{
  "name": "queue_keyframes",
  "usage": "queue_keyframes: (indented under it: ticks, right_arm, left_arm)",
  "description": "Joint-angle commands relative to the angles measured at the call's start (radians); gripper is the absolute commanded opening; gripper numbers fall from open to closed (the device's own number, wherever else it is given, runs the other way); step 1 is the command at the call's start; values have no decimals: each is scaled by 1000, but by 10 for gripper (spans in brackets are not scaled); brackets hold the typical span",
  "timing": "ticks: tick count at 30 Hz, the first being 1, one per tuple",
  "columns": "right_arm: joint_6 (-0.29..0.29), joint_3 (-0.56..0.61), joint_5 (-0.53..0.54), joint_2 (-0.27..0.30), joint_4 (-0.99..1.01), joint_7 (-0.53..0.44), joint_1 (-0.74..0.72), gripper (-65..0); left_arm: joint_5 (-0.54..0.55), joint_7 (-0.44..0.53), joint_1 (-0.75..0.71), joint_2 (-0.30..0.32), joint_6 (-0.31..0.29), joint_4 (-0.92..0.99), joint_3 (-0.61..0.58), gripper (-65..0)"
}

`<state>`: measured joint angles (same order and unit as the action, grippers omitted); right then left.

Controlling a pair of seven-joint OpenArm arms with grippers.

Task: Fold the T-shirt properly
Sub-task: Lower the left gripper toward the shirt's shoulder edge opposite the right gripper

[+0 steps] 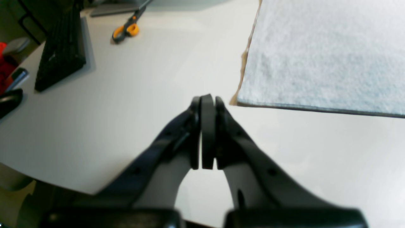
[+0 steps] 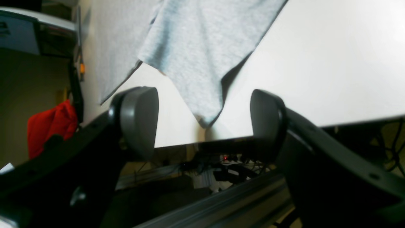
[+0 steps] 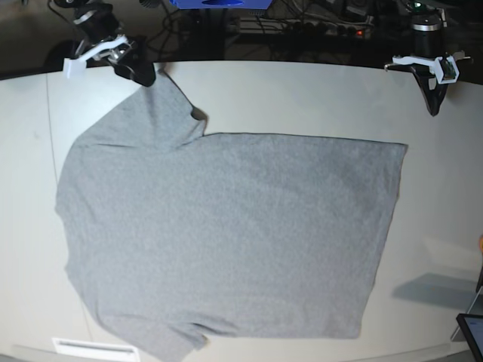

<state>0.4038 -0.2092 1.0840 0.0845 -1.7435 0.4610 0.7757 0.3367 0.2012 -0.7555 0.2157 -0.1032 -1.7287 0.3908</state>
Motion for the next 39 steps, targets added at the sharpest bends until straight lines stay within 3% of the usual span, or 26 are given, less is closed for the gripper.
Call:
queue_keyframes:
  ticks: [1,14,16,21,23,28,31,39]
  right_arm:
    - [-4,0,-1,1,-6,0,11,-216]
    - [-7,104,-37,1,1,26,-43,-219]
    - [-7,104,-55,1,1,26,-46,-271]
    - [-7,104,-64,1,1,25,-52,-514]
    - [-7,104,-64,2,3,26,-66,-560]
    - [-7,104,-64,2,9,26,-75,-577]
    - [-7,104,-64,2,9,26,-78,-650]
    - [-7,106,-64,2,9,28,-78,-646]
  left_arm:
    - [2,28,-2,12,9,-9,7,-650]
    - [2,28,1,12,9,8,7,-650]
    - [2,28,1,12,9,8,7,-650]
    - [2,28,3,12,9,31,7,-650]
    - [2,28,6,12,9,39,7,-650]
    - [2,28,15,12,9,68,7,-650]
    - [2,28,17,12,9,68,7,-650]
    - [3,27,44,12,9,68,7,-648]
